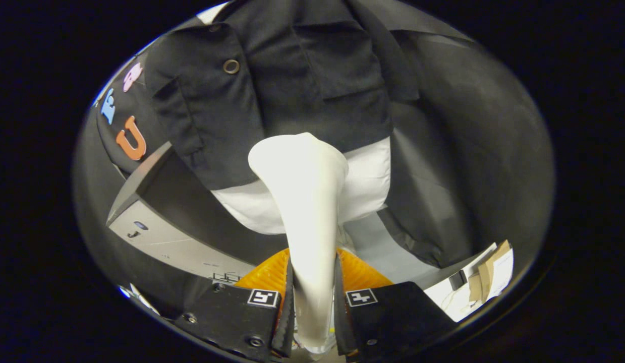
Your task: Iron the clothes twice with a garment steamer, once on the left side and once on the right side.
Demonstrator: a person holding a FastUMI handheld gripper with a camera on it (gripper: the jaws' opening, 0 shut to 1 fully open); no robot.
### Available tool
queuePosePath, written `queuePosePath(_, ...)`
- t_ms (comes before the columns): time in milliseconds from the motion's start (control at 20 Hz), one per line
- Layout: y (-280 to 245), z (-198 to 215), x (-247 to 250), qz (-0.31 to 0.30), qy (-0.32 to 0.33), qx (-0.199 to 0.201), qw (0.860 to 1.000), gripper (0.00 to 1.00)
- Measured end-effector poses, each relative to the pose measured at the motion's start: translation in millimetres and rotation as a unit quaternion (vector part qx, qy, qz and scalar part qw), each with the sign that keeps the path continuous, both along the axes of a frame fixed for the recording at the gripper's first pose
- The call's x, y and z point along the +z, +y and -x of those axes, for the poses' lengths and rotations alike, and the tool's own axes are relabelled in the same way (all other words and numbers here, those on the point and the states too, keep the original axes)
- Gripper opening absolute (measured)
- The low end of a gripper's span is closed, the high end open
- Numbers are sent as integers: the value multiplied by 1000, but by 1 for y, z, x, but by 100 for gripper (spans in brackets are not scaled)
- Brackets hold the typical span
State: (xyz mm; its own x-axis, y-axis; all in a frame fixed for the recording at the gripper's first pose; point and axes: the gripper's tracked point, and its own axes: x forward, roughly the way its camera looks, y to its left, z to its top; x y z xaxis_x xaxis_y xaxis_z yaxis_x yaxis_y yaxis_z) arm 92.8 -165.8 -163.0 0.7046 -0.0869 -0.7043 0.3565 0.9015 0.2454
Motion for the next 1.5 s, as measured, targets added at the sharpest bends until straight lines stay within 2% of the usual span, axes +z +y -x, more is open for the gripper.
queuePosePath(200, 30, 30, 69, 14, -70, -9, 997, 35)
queuePosePath(450, 76, 76, 147, 42, -151, -18, 987, 36)
queuePosePath(550, 94, 100, 166, 56, -167, -24, 984, 36)
queuePosePath(850, 163, 175, 203, 89, -201, -7, 976, 35)
queuePosePath(1000, 182, 197, 231, 100, -223, -4, 970, 35)
queuePosePath(1500, 215, 241, 304, 125, -298, 73, 944, 35)
